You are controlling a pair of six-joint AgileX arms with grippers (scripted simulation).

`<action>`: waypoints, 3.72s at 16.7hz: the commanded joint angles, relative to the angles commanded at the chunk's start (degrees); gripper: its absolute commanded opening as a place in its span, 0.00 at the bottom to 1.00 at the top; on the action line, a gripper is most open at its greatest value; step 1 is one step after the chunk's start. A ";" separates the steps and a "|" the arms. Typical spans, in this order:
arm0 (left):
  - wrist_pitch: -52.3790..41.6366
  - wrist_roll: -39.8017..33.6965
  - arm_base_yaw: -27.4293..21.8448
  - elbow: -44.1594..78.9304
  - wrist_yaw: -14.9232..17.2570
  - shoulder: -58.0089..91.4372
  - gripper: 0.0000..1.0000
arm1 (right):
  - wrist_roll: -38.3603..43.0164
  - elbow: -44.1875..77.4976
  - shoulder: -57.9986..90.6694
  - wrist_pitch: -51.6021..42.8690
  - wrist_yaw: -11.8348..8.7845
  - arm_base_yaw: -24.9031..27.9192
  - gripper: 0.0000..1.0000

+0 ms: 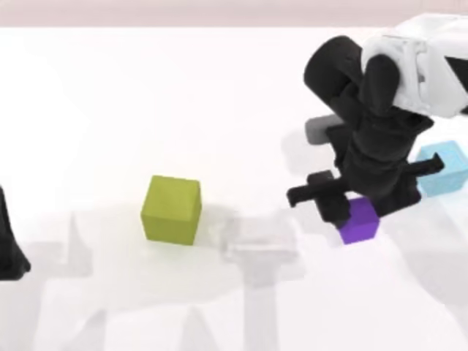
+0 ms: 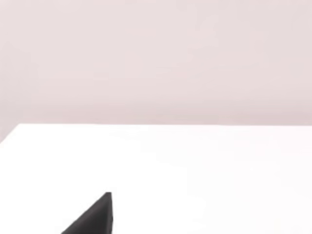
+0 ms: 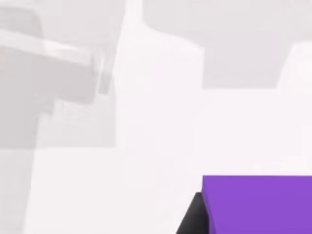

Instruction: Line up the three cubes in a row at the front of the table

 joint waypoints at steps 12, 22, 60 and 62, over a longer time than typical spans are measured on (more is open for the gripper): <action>0.00 0.00 0.00 0.00 0.00 0.00 1.00 | 25.21 -8.68 -9.10 0.37 0.93 11.54 0.00; 0.00 0.00 0.00 0.00 0.00 0.00 1.00 | 25.58 -18.28 -4.01 15.35 0.94 11.76 0.00; 0.00 0.00 0.00 0.00 0.00 0.00 1.00 | 25.74 -9.22 -9.61 0.43 0.94 12.57 1.00; 0.00 0.00 0.00 0.00 0.00 0.00 1.00 | 25.74 -9.22 -9.61 0.43 0.94 12.57 1.00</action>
